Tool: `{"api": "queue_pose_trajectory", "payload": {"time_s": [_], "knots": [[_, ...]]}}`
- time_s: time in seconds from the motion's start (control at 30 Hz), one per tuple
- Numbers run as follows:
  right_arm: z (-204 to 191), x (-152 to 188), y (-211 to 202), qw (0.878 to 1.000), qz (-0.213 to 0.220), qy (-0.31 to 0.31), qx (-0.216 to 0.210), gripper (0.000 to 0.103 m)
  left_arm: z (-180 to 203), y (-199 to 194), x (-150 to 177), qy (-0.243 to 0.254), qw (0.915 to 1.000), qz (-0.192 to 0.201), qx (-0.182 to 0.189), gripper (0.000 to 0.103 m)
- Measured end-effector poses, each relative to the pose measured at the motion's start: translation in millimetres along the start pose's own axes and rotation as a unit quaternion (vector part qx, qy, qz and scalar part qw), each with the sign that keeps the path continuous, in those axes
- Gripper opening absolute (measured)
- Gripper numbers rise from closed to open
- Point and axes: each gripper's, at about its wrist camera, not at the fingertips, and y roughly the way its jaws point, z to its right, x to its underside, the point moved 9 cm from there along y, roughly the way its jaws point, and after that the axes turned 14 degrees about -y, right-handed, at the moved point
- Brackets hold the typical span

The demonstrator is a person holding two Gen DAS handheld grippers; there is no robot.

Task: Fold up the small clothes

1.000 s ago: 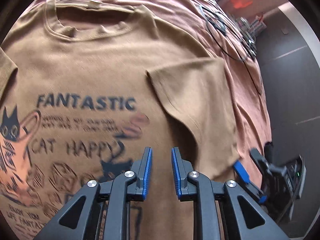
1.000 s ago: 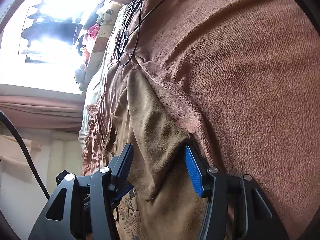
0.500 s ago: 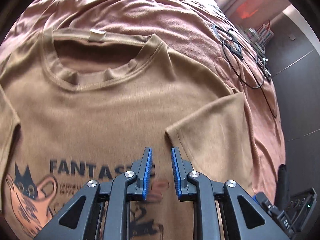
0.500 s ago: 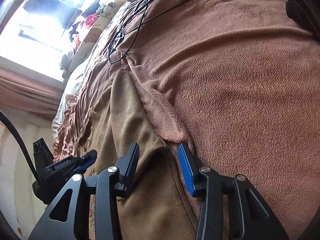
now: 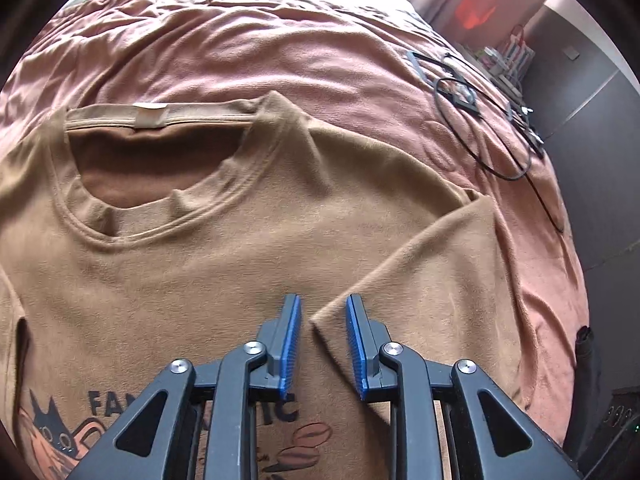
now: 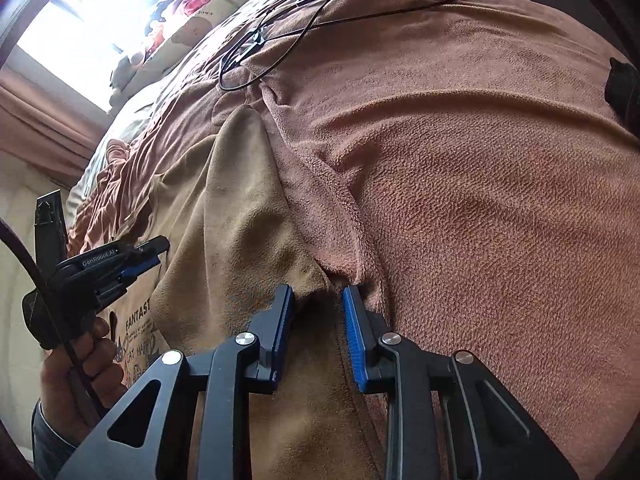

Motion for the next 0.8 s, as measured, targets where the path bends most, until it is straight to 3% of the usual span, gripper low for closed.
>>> {"api": "queue_pose_trajectory", "payload": {"time_s": [0.07, 0.1, 0.2, 0.37, 0.6, 0.8], "knots": [[2, 2, 0, 1.000, -0.003, -0.012, 0.010, 0.021, 6, 3, 4, 0.036, 0.9992, -0.003, -0.016, 0.018], [1, 2, 1, 1.000, -0.005, -0.018, 0.014, 0.021, 7, 3, 5, 0.047, 0.9987, -0.004, -0.019, 0.007], [1, 3, 5, 1.000, -0.006, -0.020, 0.017, 0.020, 7, -4, 1, 0.041, 0.9991, 0.001, -0.012, 0.004], [4, 4, 5, 1.000, -0.008, -0.012, 0.015, 0.018, 1, -24, -16, 0.046, 0.9977, 0.037, -0.033, 0.003], [7, 5, 2, 1.000, -0.016, -0.010, 0.011, 0.018, -14, -7, -13, 0.046, 0.9968, 0.021, -0.062, 0.003], [13, 1, -9, 1.000, -0.016, 0.016, -0.008, 0.018, -15, -9, -9, 0.031, 0.9977, 0.015, -0.058, 0.006]]}}
